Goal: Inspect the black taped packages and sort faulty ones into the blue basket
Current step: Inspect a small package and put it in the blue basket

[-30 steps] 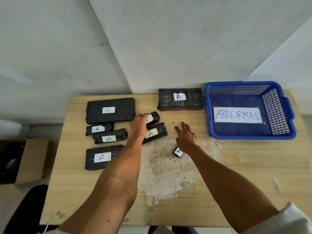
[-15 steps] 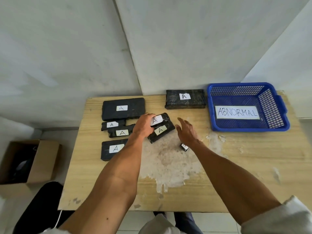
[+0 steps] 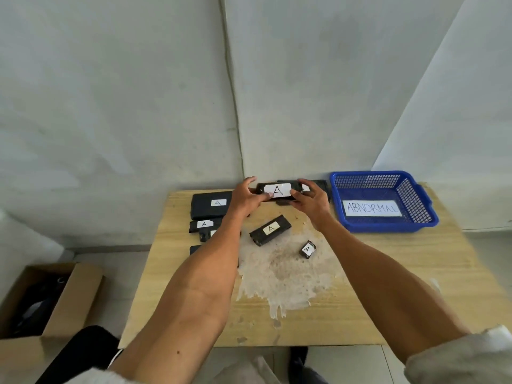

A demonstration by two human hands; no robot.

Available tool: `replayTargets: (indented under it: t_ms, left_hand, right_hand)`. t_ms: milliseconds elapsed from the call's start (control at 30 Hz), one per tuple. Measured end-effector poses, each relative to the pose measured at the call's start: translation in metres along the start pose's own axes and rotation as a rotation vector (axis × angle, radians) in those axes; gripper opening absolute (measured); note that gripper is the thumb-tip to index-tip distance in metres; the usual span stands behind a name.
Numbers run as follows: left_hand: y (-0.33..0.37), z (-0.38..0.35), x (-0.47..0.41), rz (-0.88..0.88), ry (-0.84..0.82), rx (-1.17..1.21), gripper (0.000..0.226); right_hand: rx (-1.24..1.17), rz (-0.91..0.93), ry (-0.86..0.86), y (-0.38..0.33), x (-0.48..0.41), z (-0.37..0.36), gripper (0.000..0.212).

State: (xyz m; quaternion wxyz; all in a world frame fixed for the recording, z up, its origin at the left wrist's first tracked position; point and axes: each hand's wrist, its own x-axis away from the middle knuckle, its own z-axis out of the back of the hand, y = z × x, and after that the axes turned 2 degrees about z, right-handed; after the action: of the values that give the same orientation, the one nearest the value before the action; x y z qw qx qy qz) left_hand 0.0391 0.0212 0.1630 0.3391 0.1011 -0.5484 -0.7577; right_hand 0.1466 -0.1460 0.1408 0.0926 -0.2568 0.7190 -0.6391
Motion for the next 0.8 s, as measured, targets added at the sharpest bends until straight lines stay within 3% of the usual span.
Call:
replayTargets:
  t_ms: [133, 467, 633, 800]
  left_hand:
    - [0.016, 0.006, 0.012, 0.064, 0.011, 0.275, 0.07]
    - [0.066, -0.015, 0.04, -0.033, -0.051, 0.504, 0.047]
    - [0.079, -0.035, 0.056, -0.057, 0.019, 0.522, 0.041]
    - [0.076, -0.045, 0.068, -0.075, -0.007, 0.514, 0.046]
  right_hand:
    - [-0.033, 0.058, 0.009, -0.024, 0.018, -0.003, 0.043]
    - [0.117, 0.079, 0.24, -0.075, 0.034, 0.033, 0.024]
    - [0.113, 0.104, 0.264, -0.088, 0.046, 0.05, 0.02]
    - [0.115, 0.111, 0.296, -0.092, 0.054, 0.063, 0.029]
